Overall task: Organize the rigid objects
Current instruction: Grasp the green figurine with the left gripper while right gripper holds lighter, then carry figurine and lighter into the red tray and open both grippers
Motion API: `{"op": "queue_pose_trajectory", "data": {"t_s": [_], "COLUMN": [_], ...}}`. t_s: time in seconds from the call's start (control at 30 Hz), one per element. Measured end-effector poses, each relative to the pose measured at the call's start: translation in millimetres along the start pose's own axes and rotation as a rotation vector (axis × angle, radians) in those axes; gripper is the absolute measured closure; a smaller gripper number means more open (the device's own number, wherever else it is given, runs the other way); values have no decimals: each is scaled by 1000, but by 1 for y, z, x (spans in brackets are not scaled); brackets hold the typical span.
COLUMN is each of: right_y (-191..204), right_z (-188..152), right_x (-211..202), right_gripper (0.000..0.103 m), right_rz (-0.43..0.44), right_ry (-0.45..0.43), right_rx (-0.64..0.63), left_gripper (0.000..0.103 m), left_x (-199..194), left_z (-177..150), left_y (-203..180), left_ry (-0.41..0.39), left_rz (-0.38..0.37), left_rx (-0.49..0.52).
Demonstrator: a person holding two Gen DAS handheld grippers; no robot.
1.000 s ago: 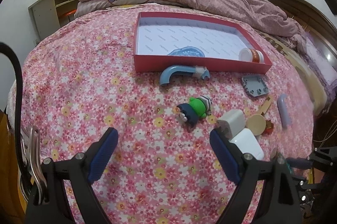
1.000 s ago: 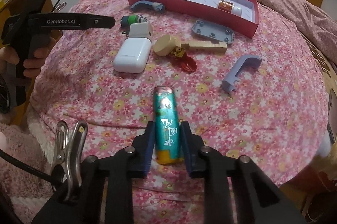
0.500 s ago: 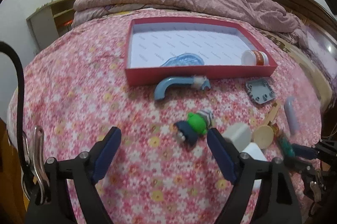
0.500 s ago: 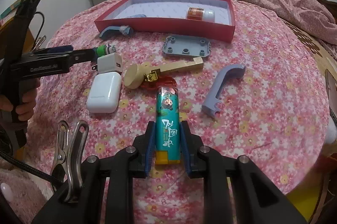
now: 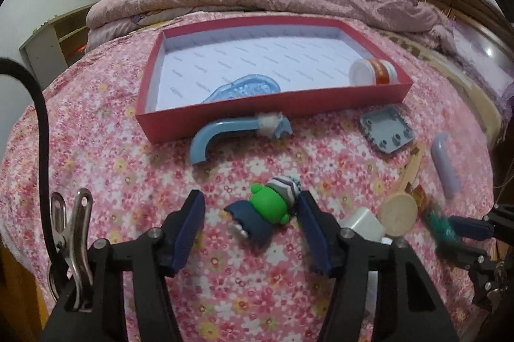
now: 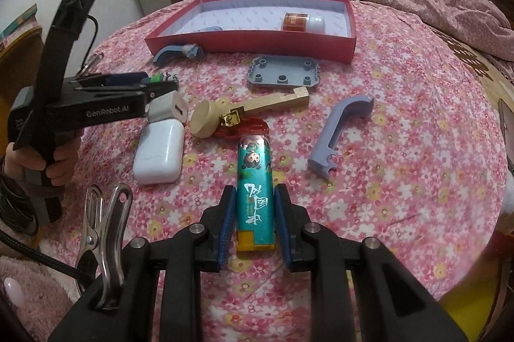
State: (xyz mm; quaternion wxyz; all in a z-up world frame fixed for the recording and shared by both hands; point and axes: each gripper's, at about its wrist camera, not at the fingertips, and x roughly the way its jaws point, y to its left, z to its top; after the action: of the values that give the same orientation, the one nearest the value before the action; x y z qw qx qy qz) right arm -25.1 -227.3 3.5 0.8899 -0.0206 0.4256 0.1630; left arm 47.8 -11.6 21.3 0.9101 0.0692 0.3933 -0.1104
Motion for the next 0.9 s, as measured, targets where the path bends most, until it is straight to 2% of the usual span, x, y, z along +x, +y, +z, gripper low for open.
{"op": "queue_pose_trajectory", "data": {"t_s": [0.1, 0.17, 0.33, 0.63, 0.9], "right_y": [1, 2, 4, 3, 5], "right_z": [-1, -1, -2, -1, 9], "right_x": [-1, -1, -1, -4, -14], "right_gripper": [79, 79, 79, 79, 79], "right_rz": [1, 0, -10, 19, 28], "right_ry": [-5, -9, -22, -37, -66], "right_rx": [0, 2, 0, 33, 30], "left_gripper": [47, 58, 58, 59, 59], "left_x": [0, -1, -6, -23, -40], "left_z": [-1, -1, -5, -7, 7], "left_y": [1, 2, -1, 17, 26], "left_ry": [-1, 0, -6, -15, -51], "left_rz": [-22, -37, -35, -59, -75], "left_rx": [-6, -5, 10, -63, -101]}}
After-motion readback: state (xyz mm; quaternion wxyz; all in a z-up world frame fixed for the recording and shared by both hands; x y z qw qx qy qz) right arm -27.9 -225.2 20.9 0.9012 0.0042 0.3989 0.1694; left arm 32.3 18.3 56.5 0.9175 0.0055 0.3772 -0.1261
